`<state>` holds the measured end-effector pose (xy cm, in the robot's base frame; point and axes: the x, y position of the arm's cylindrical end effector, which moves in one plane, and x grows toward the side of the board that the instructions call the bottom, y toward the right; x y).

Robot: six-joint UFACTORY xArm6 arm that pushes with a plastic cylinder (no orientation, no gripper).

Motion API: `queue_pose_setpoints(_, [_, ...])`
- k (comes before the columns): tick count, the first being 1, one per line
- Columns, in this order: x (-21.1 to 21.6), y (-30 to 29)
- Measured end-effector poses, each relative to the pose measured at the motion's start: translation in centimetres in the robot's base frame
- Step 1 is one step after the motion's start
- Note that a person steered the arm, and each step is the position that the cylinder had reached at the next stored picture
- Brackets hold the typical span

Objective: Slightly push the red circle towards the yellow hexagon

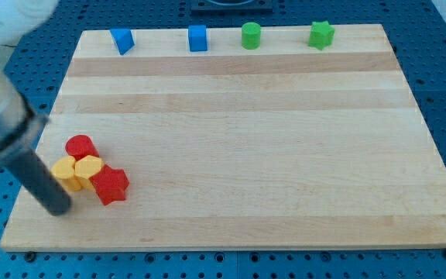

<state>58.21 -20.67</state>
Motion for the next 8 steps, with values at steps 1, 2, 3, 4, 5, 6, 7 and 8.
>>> queue_pose_setpoints(1, [-1.1,8.1])
queue_pose_setpoints(2, [-2.2,11.9])
queue_pose_setpoints(3, [-2.8,12.1])
queue_pose_setpoints(4, [-2.8,11.1])
queue_pose_setpoints(5, [-2.8,10.3])
queue_pose_setpoints(6, [-2.8,9.8])
queue_pose_setpoints(7, [-2.8,9.3])
queue_pose_setpoints(8, [-6.8,3.2])
